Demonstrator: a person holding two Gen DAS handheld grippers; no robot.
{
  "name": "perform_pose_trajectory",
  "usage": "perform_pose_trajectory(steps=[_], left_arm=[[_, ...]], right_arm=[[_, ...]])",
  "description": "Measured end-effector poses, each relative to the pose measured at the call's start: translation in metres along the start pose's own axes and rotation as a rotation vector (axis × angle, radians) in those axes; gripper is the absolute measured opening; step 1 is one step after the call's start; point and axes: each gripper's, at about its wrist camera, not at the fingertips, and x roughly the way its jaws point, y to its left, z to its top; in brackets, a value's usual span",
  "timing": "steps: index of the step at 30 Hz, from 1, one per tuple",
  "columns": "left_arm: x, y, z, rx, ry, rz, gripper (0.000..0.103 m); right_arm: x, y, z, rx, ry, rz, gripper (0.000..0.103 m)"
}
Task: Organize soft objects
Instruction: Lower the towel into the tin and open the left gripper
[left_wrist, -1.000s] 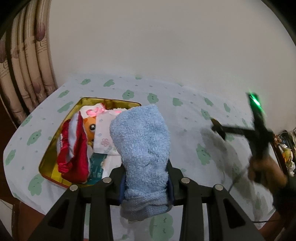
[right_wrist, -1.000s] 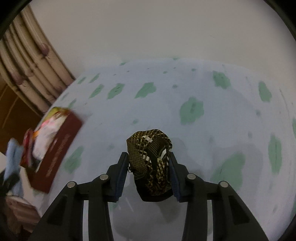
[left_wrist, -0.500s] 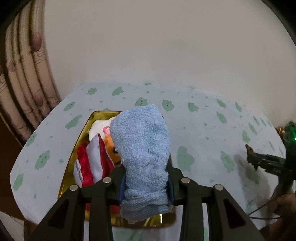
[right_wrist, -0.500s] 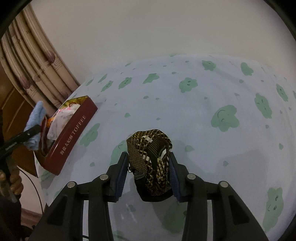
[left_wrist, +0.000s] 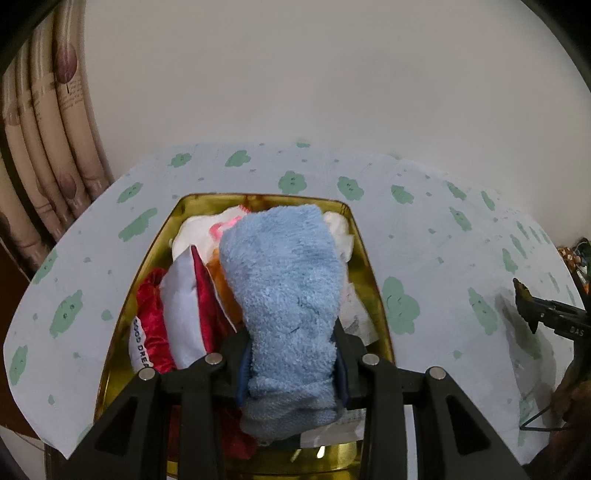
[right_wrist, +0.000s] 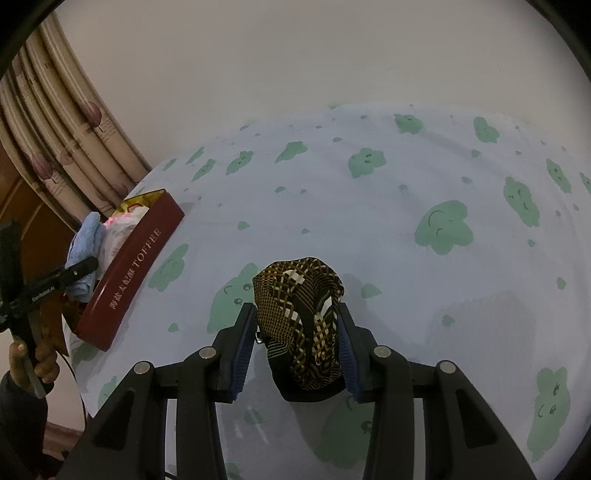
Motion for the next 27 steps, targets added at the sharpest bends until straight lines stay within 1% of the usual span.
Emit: perform_pose_trajectory(steps=[6,9,11,15,18,21,23,27], left_arm=[[0.002,0.004,-0.003,-0.004,0.01,-0.003,0.036],[0.002,0.003,-0.005,0.012,0.014,0.012,0.039],[0.003,0.001,-0.007,0.024,0.017,0.02,0.044],[-0.001,0.002,-0.011,0.008,0.029,0.009,0.048],[-0.006,0.001,-0.01,0.003,0.04,0.028,0.051],[-0.017,0.0,-0.008,-0.005,0.024,0.047,0.052],[-0.025,-0.002,-0.006,-0.003,0.008,0.067,0.058],[-0.041,-0.004,-0.005,-0.01,-0.016,0.102,0.058]], right_arm=[[0.003,-0.004,0.0,0.017,0.003,-0.004,0.04],[0.004,-0.003,-0.001,0.015,0.005,-0.009,0.04],[0.005,-0.003,-0.001,0.013,0.007,-0.013,0.04],[0.007,-0.003,-0.002,0.011,0.002,-0.019,0.04],[0.008,-0.001,-0.002,0.005,0.0,-0.025,0.04],[0.009,0.0,-0.003,-0.004,0.0,-0.032,0.04],[0.01,0.002,-0.003,-0.014,-0.001,-0.039,0.041],[0.008,0.003,-0.004,-0.018,-0.011,-0.047,0.041]])
